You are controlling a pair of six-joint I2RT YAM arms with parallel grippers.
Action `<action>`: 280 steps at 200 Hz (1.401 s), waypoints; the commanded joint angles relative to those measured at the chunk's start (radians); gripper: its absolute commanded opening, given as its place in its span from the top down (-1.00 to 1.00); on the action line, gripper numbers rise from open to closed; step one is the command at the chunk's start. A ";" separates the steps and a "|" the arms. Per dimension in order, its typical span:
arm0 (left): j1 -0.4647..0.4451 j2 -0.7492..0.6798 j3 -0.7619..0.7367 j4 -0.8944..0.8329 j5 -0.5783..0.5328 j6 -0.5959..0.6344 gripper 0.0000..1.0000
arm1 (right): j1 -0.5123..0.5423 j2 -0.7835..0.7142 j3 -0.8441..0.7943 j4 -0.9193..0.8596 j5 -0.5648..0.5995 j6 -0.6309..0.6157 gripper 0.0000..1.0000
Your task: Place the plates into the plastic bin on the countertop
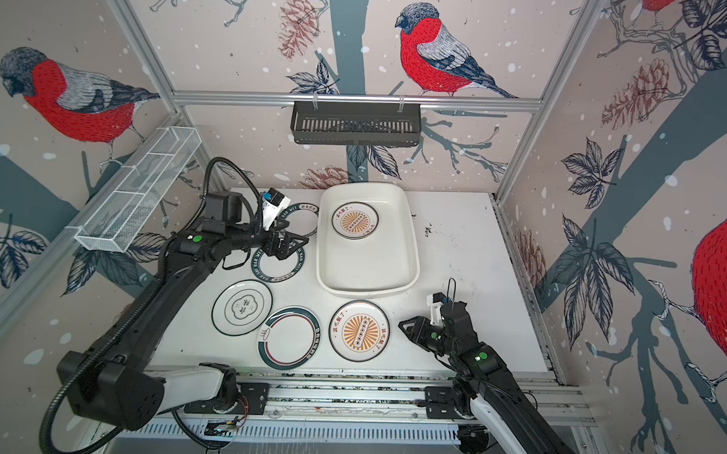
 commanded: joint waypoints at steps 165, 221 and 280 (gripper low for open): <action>-0.002 -0.004 0.005 0.020 0.043 -0.006 -0.95 | 0.169 0.275 -0.101 0.438 0.030 0.146 0.22; -0.002 -0.001 0.003 0.019 0.041 0.000 -0.95 | 0.183 0.388 -0.082 0.511 0.025 0.146 0.26; -0.002 -0.001 0.000 0.024 0.043 0.002 -0.95 | 0.189 0.536 -0.065 0.582 -0.004 0.144 0.36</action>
